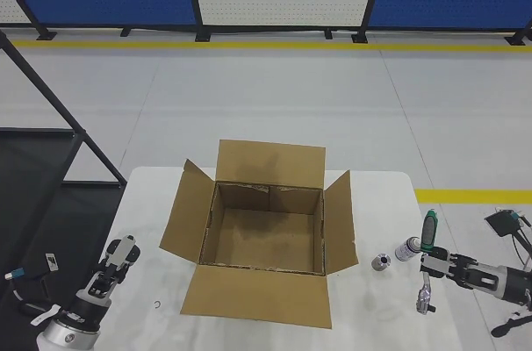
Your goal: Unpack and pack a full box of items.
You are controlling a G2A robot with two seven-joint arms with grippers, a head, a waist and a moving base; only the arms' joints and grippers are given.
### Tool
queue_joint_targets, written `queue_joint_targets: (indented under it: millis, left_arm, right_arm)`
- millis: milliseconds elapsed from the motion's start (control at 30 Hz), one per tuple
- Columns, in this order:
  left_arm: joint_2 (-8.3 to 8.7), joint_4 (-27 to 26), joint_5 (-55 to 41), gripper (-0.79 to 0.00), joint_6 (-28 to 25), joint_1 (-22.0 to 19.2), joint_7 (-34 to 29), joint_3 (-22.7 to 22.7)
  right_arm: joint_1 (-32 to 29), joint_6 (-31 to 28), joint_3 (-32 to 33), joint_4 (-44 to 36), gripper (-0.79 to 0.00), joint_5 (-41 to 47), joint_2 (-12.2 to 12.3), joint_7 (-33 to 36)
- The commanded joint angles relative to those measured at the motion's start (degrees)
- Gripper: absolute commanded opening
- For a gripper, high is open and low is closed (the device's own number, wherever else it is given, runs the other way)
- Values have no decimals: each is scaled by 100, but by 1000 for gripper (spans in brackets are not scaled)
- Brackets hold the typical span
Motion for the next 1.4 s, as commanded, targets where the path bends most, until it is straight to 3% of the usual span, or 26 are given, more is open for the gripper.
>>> queue_joint_targets:
  millis: [0, 333, 533, 1100, 1233, 1367]
  left_arm:
    - [0, 0, 0, 0, 0, 0, 0, 0]
    - [-2, 56, -5, 0, 49, -57, 22, 57]
    - [-11, 149, -86, 0, 161, -70, 183, 8]
    - [-15, 147, -134, 0, 204, -55, 216, -26]
    - [-6, 66, -218, 0, 334, -131, 34, 11]
    - [1, -20, -250, 0, 428, -163, -57, 7]
  right_arm:
    - [-37, 23, -30, -39, -785, 12, 0, -188]
    - [50, -202, -149, -847, -785, 235, 36, -571]
    - [223, -114, -438, -1400, -785, -163, 74, -737]
    - [212, -105, -452, -1428, -785, -179, 71, -819]
    - [379, 87, -763, -1784, -785, -620, 101, -857]
    - [1037, 229, -1479, -1946, -785, -977, 141, -660]
